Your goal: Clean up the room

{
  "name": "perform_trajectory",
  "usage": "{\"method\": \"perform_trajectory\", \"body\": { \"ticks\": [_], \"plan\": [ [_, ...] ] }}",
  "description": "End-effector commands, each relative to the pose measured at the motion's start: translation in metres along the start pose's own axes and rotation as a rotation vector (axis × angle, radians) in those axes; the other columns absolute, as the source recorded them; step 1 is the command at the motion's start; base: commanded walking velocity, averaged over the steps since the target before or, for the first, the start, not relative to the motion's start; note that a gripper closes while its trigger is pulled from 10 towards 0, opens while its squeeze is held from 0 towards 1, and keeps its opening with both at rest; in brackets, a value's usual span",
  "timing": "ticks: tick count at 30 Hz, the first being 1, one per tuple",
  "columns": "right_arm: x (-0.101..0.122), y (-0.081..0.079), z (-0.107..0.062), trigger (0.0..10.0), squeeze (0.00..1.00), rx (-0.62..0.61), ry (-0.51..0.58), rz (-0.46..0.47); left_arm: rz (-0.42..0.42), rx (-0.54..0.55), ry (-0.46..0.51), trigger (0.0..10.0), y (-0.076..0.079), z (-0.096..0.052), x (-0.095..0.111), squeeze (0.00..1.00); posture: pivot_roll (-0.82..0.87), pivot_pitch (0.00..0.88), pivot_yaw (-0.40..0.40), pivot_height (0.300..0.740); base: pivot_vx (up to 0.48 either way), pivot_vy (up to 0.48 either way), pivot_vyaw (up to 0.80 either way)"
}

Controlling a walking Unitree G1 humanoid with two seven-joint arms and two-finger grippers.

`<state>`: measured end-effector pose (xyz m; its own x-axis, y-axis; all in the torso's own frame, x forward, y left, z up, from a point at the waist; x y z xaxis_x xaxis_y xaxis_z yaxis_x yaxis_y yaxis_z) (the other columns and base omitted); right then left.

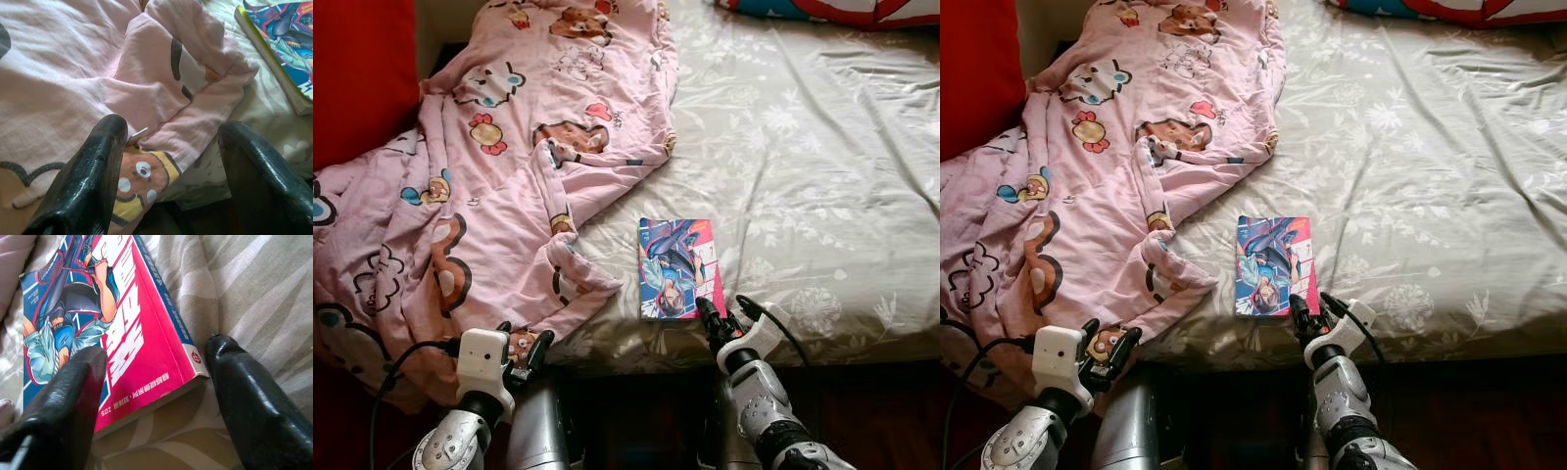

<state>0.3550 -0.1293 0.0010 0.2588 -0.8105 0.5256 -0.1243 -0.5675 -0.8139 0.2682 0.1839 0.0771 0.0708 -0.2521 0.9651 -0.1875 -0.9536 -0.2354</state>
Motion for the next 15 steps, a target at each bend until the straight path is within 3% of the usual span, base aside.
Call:
{"method": "perform_trajectory", "body": {
  "ticks": [1, 15],
  "plan": [
    [-0.0135, 0.0047, -0.0037, 0.0, 0.00, -0.014, -0.038, 0.036, 0.000, 0.005, -0.021, 10.0, -0.0025, -0.0046, -0.0041, 0.00, 0.12, 0.263, 0.029, 0.562, 0.000, 0.000, 0.00],
    [-0.0136, 0.0038, -0.0038, 0.0, 0.00, -0.001, -0.039, 0.054, 0.000, 0.003, -0.025, 10.0, -0.0024, -0.0024, -0.0046, 0.00, 0.12, 0.254, 0.031, 0.562, 0.000, 0.000, 0.00]
  ]
}}
Point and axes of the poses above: a point about 5 cm out from each wrist's last joint towards the gripper, its own z axis pointing out of the wrist towards the gripper, its own x axis along the axis of the wrist's last joint, y = z × x, the point moved 5 cm from there along z, pointing out of the wrist towards the gripper, and after that the axes turned 11 degrees about z, right-handed, at the moved point
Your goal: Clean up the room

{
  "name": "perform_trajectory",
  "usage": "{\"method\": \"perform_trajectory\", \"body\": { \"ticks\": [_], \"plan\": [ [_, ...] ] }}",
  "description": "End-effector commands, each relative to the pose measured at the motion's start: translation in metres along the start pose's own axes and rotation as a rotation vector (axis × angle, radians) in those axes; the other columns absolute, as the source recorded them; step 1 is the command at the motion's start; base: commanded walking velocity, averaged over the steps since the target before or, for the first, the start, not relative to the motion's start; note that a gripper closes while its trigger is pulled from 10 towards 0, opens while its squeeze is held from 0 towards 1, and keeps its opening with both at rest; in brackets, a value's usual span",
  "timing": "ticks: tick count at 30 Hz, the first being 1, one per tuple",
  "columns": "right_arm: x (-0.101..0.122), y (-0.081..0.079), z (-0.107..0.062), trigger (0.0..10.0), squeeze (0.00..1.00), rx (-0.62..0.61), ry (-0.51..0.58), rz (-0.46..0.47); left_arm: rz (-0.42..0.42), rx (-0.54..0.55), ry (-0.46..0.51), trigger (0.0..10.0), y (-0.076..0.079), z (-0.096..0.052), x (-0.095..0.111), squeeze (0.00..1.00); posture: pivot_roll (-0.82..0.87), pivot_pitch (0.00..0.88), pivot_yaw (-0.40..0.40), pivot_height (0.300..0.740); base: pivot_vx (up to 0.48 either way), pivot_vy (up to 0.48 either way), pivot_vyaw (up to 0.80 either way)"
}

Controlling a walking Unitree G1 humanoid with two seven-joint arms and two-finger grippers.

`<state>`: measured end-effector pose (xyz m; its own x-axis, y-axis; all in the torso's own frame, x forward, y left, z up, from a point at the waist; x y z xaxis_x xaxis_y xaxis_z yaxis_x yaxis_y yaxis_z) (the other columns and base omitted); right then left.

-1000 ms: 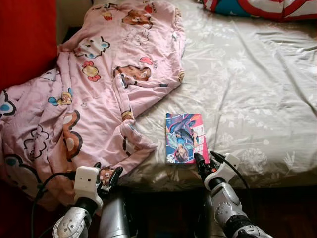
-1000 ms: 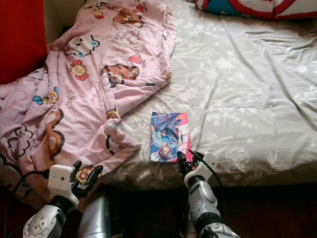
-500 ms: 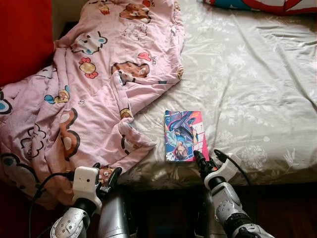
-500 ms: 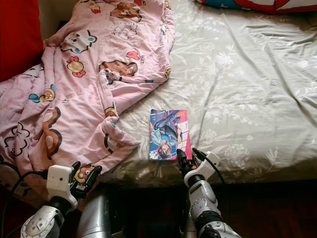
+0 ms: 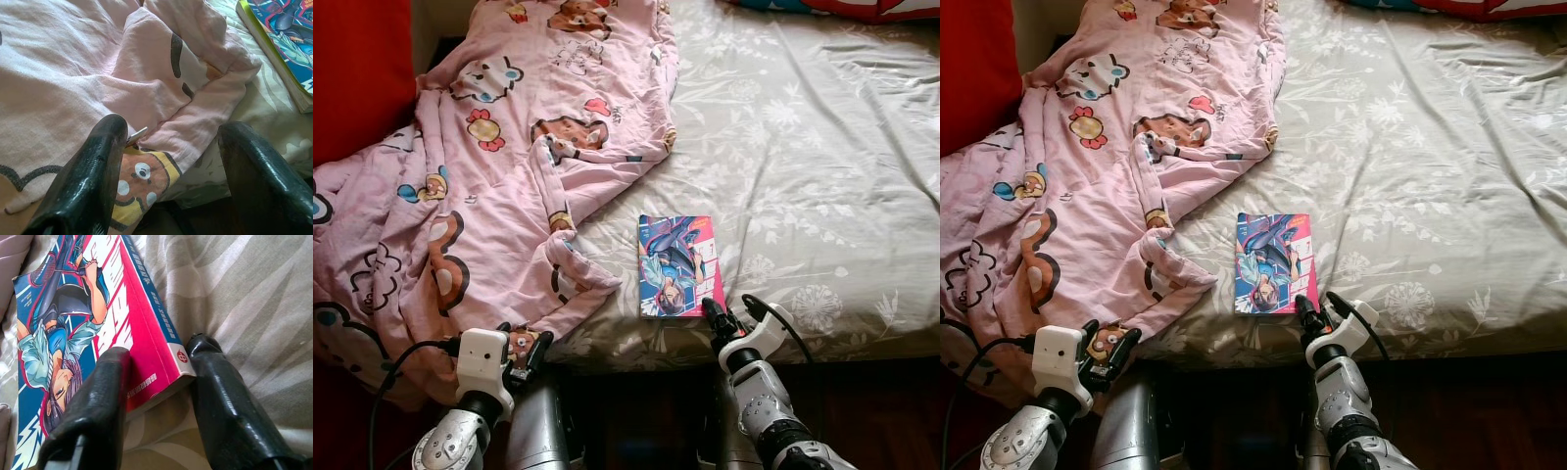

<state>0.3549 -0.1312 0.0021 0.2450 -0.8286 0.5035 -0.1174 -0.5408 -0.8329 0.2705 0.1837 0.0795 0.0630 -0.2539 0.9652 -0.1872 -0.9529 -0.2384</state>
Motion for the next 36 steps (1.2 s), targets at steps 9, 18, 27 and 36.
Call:
{"method": "perform_trajectory", "body": {
  "ticks": [9, 18, 27, 36],
  "plan": [
    [-0.014, -0.001, -0.002, 0.0, 0.00, 0.010, -0.037, 0.029, -0.002, -0.005, -0.032, 10.0, 0.001, 0.001, -0.008, 0.00, 0.11, 0.240, 0.029, 0.562, 0.000, 0.000, 0.00],
    [-0.015, 0.001, -0.006, 0.0, 0.00, 0.025, -0.010, 0.017, -0.008, -0.004, -0.022, 10.0, 0.002, 0.008, -0.007, 0.00, 0.09, 0.212, 0.021, 0.562, 0.000, 0.000, 0.00],
    [-0.002, 0.018, -0.026, 0.0, 0.00, 0.003, 0.136, 0.016, -0.017, 0.009, -0.002, 10.0, 0.002, 0.024, -0.006, 0.00, 0.06, 0.162, 0.008, 0.562, 0.000, 0.000, 0.00],
    [0.026, -0.001, -0.027, 0.0, 0.00, 0.075, 0.221, -0.118, -0.022, 0.037, 0.012, 10.0, -0.001, 0.037, -0.005, 0.00, 0.03, 0.110, -0.014, 0.562, 0.000, 0.000, 0.00]
  ]
}}
Point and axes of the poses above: a point about 5 cm out from each wrist's last joint towards the gripper, its own z axis pointing out of the wrist towards the gripper, its own x axis along the axis of the wrist's last joint, y = z × x, the point moved 5 cm from there along z, pointing out of the wrist towards the gripper, and after that the axes turned 11 degrees about z, right-handed, at the moved point
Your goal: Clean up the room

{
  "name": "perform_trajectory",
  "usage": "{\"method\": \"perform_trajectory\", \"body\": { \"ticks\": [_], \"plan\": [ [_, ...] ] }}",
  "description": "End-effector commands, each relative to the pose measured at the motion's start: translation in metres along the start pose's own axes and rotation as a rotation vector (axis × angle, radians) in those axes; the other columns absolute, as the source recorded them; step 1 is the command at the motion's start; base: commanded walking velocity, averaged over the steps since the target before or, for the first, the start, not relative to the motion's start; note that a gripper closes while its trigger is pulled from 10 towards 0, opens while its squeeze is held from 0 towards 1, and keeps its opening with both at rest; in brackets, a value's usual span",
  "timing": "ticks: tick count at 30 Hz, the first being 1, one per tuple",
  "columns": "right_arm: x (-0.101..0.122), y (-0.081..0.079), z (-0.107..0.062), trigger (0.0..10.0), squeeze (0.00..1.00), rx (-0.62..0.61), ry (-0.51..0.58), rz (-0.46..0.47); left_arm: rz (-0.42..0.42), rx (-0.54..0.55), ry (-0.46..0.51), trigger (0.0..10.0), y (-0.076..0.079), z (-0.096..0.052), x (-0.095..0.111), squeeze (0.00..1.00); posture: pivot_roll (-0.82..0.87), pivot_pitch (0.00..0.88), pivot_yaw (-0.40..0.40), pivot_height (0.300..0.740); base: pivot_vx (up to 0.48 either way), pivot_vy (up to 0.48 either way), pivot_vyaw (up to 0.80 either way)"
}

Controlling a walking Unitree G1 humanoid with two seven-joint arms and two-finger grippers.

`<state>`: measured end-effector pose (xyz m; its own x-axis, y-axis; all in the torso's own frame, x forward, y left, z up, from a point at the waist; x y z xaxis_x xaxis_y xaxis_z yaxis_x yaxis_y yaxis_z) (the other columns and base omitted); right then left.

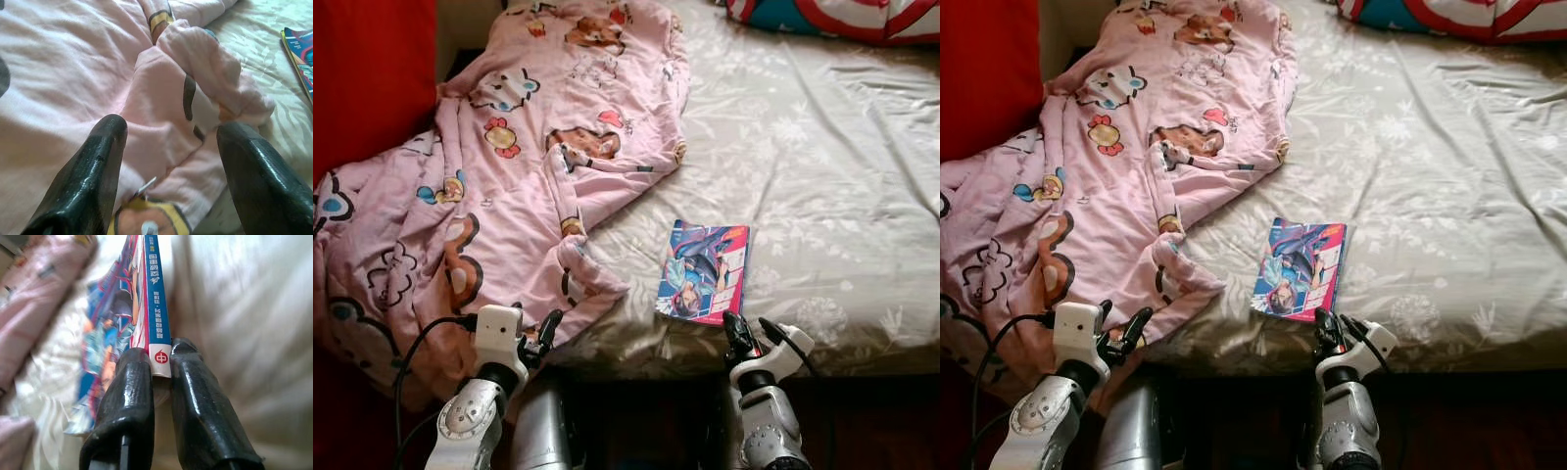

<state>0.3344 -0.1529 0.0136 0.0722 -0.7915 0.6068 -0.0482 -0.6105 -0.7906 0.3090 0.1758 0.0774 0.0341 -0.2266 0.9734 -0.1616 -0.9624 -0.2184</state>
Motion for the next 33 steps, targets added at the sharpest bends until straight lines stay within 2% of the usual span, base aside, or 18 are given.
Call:
{"method": "perform_trajectory", "body": {
  "ticks": [1, 3, 4, 5, 6, 7, 10, 12, 14, 17, 21, 27, 33],
  "plan": [
    [0.014, -0.011, 0.002, 0.0, 0.00, 0.047, 0.051, -0.055, 0.000, 0.018, -0.020, 10.0, -0.003, -0.001, -0.007, 0.00, 0.02, 0.098, -0.020, 0.562, 0.000, 0.000, 0.00],
    [0.019, -0.017, 0.004, 0.0, 0.00, 0.071, 0.059, -0.088, -0.002, 0.023, -0.018, 10.0, -0.003, 0.000, -0.008, 0.00, 0.02, 0.092, -0.025, 0.562, 0.000, 0.000, 0.00],
    [0.022, -0.024, 0.005, 0.0, 0.00, 0.102, 0.061, -0.134, -0.003, 0.028, -0.017, 10.0, -0.003, 0.001, -0.008, 0.00, 0.02, 0.087, -0.028, 0.562, 0.000, 0.000, 0.00],
    [0.026, -0.039, 0.007, 4.0, 0.00, 0.167, 0.049, -0.243, -0.007, 0.039, -0.016, 10.0, -0.005, 0.003, -0.009, 0.00, 0.01, 0.078, -0.036, 0.562, 0.000, 0.000, 0.00],
    [0.026, -0.039, 0.007, 4.0, 0.00, 0.167, 0.049, -0.243, -0.007, 0.039, -0.016, 10.0, -0.005, 0.003, -0.009, 0.00, 0.01, 0.078, -0.036, 0.562, 0.000, 0.000, 0.00],
    [0.025, -0.045, 0.007, 10.0, 0.00, 0.190, 0.035, -0.286, -0.009, 0.044, -0.016, 10.0, -0.005, 0.004, -0.010, 0.00, 0.00, 0.076, -0.039, 0.562, 0.000, 0.000, 0.00],
    [0.028, -0.060, 0.006, 10.0, 0.00, 0.255, 0.021, -0.413, -0.016, 0.057, -0.021, 10.0, -0.006, 0.006, -0.013, 0.00, -0.01, 0.072, -0.044, 0.562, 0.000, 0.000, 0.00],
    [0.031, -0.064, 0.006, 10.0, 0.00, 0.262, 0.025, -0.454, -0.017, 0.061, -0.022, 10.0, -0.007, 0.006, -0.015, 0.00, -0.01, 0.071, -0.045, 0.562, 0.000, 0.000, 0.00],
    [0.036, -0.061, 0.006, 10.0, 0.00, 0.225, 0.032, -0.513, -0.019, 0.066, -0.022, 10.0, -0.007, 0.005, -0.016, 0.00, -0.02, 0.065, -0.050, 0.562, 0.000, 0.000, 0.00],
    [0.036, -0.061, 0.004, 10.0, 0.00, 0.232, 0.033, -0.517, -0.022, 0.070, -0.027, 10.0, -0.008, 0.005, -0.018, 0.00, -0.02, 0.061, -0.053, 0.567, 0.000, 0.000, 0.00],
    [0.033, -0.058, 0.000, 10.0, 0.00, 0.202, 0.018, -0.522, -0.033, 0.096, -0.049, 10.0, -0.012, 0.004, -0.027, 0.00, -0.02, 0.059, -0.057, 0.597, 0.000, 0.000, 0.00],
    [0.032, -0.062, 0.000, 10.0, 0.00, 0.180, 0.025, -0.524, -0.023, 0.095, -0.139, 10.0, -0.013, 0.002, -0.056, 0.00, -0.02, 0.042, -0.055, 0.647, 0.000, 0.000, 0.00],
    [0.030, -0.063, 0.000, 10.0, 0.00, 0.165, 0.025, -0.532, -0.070, 0.141, -0.243, 10.0, -0.022, -0.002, -0.084, 0.00, -0.02, 0.020, -0.054, 0.687, 0.000, 0.000, 0.00]
  ]
}}
Point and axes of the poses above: a point about 5 cm out from each wrist's last joint towards the gripper, its own z axis pointing out of the wrist towards the gripper, its own x axis along the axis of the wrist's last joint, y = z × x, the point moved 5 cm from there along z, pointing out of the wrist towards the gripper, and after that the axes turned 11 degrees about z, right-handed, at the moved point
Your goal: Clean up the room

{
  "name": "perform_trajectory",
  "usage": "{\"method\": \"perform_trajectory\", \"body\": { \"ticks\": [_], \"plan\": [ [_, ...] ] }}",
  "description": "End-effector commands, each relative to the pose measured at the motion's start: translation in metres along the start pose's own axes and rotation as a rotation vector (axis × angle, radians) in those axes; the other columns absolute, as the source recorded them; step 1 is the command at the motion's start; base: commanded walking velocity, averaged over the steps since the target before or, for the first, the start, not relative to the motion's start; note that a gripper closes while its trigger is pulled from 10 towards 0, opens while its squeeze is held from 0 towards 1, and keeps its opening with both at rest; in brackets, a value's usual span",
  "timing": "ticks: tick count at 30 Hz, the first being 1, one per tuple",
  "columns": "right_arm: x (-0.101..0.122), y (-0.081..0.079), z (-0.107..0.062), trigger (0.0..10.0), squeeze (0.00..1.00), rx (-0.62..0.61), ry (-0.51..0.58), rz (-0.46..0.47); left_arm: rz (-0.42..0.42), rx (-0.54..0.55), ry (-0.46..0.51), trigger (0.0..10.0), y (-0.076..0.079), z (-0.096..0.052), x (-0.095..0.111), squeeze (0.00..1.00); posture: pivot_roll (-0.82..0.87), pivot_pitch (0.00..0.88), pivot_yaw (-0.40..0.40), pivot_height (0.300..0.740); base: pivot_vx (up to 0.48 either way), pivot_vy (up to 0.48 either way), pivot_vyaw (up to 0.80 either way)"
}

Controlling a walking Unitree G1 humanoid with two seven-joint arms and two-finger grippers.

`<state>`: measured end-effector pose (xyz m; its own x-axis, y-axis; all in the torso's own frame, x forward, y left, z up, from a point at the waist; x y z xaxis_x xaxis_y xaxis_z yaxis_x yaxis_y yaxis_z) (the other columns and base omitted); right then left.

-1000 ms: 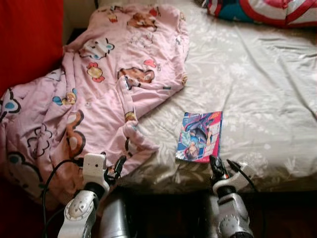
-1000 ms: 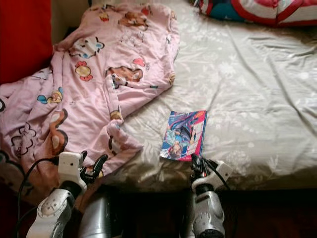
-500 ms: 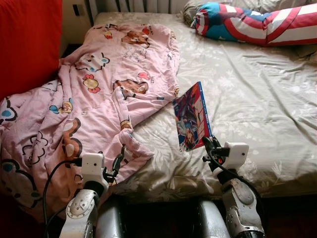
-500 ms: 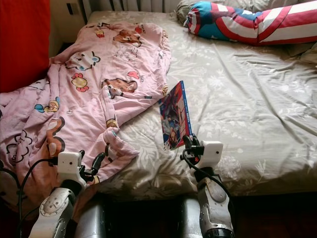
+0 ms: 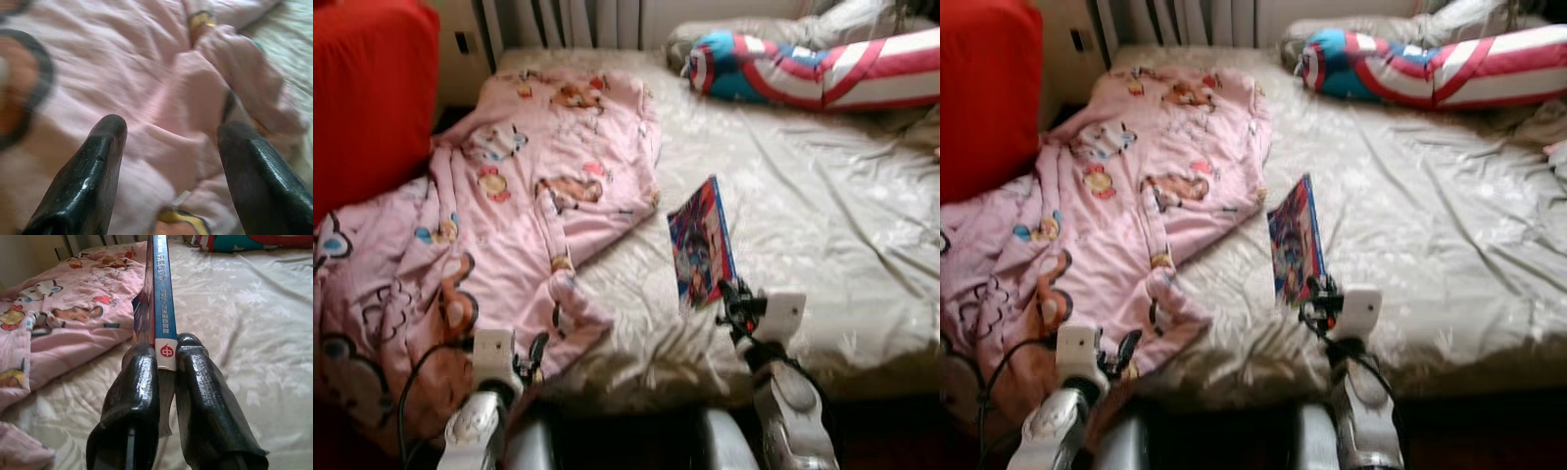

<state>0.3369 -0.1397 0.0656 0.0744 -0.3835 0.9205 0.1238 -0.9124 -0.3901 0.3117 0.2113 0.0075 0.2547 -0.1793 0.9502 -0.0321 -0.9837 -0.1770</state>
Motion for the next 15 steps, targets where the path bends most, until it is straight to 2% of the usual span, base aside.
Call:
{"method": "perform_trajectory", "body": {
  "ticks": [1, 7, 15],
  "plan": [
    [0.014, -0.007, 0.002, 10.0, 0.00, 0.017, 0.052, -0.014, -0.015, 0.020, -0.038, 10.0, -0.004, -0.001, -0.012, 0.00, -0.02, 0.019, -0.053, 0.692, 0.000, 0.000, 0.00],
    [0.013, -0.007, 0.004, 10.0, 0.00, 0.007, 0.049, -0.011, -0.020, 0.002, -0.123, 10.0, 0.001, -0.001, -0.034, 0.00, -0.01, 0.012, -0.052, 0.727, 0.000, 0.000, 0.00],
    [-0.001, -0.001, 0.007, 10.0, 0.00, -0.046, 0.009, 0.004, 0.046, -0.060, -0.294, 10.0, 0.012, -0.007, -0.068, 0.00, 0.00, 0.000, -0.046, 0.727, 0.000, 0.000, 0.00]
  ]
}}
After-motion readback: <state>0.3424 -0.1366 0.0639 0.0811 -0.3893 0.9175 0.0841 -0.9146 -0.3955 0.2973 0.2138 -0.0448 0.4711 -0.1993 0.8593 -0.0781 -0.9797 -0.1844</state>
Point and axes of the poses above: a point about 5 cm out from each wrist's last joint towards the gripper, its own z axis pointing out of the wrist towards the gripper, its own x axis along the axis of the wrist's last joint, y = z × x, the point moved 5 cm from there along z, pointing out of the wrist towards the gripper, and after that the axes turned 11 degrees about z, right-handed, at the moved point
